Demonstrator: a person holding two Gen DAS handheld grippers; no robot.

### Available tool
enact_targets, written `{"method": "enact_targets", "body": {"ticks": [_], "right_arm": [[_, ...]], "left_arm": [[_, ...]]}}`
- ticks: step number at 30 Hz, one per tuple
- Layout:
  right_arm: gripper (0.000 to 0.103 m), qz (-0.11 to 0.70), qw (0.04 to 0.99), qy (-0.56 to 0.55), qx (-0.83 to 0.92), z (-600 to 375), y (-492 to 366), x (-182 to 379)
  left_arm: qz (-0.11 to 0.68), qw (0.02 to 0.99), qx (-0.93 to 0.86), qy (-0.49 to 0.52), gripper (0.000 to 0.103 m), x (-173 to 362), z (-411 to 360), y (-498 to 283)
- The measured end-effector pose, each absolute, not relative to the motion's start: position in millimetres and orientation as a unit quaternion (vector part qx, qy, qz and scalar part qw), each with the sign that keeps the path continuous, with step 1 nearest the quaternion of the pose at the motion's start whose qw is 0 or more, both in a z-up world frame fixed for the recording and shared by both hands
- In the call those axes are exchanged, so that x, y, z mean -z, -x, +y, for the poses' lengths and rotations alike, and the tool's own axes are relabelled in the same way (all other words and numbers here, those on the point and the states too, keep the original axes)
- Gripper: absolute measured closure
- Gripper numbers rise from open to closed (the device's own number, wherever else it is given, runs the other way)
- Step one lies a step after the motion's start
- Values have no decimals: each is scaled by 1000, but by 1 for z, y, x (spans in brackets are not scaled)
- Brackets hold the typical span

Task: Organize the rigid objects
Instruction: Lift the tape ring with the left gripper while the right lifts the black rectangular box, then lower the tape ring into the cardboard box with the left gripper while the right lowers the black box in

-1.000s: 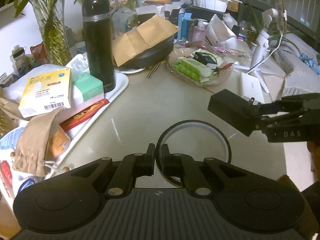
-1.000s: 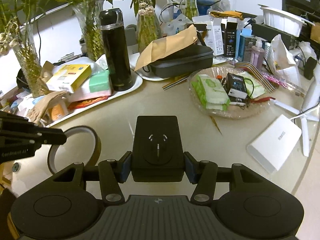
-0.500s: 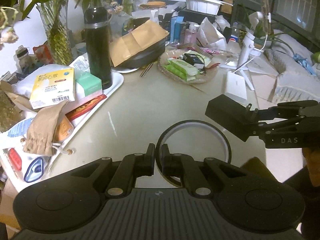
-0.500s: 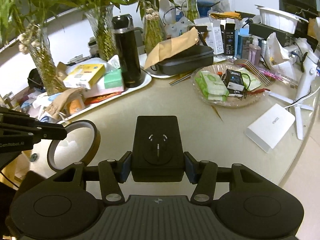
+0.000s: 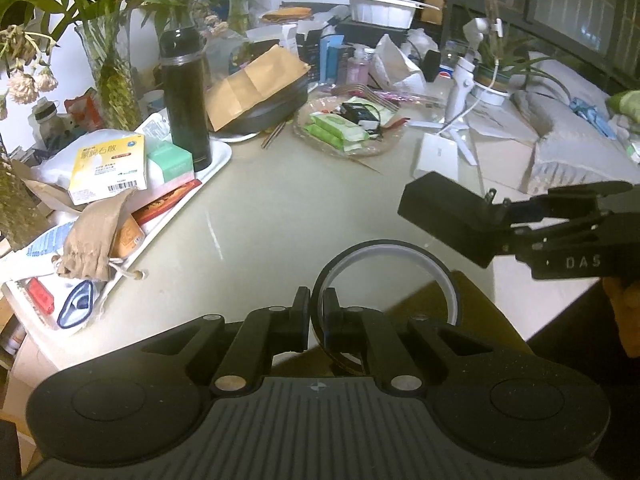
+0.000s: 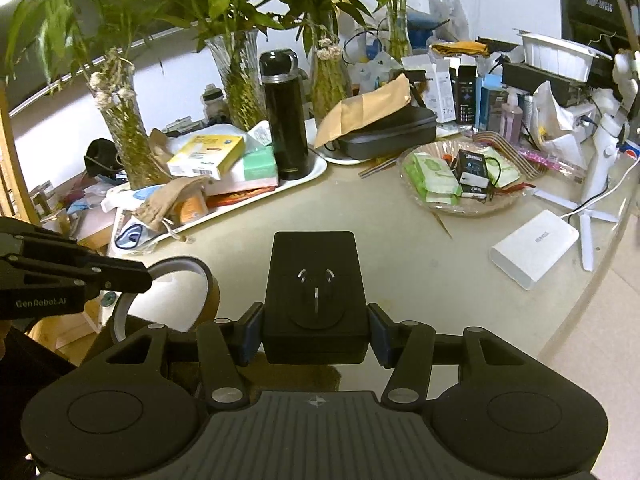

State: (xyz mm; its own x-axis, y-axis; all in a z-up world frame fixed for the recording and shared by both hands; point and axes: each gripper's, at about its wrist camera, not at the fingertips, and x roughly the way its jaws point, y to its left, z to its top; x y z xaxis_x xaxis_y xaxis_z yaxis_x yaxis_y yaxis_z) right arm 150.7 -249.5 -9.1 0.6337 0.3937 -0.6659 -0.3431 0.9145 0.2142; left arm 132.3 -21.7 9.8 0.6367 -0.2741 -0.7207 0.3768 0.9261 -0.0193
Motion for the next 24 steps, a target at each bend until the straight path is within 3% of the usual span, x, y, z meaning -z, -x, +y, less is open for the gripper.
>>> {"method": "enact_targets", "body": {"ticks": [24], "right_arm": [[47, 361, 907, -48, -210, -257, -96, -18]], "left_arm": [[393, 899, 180, -65, 96, -8, -21, -83]]}}
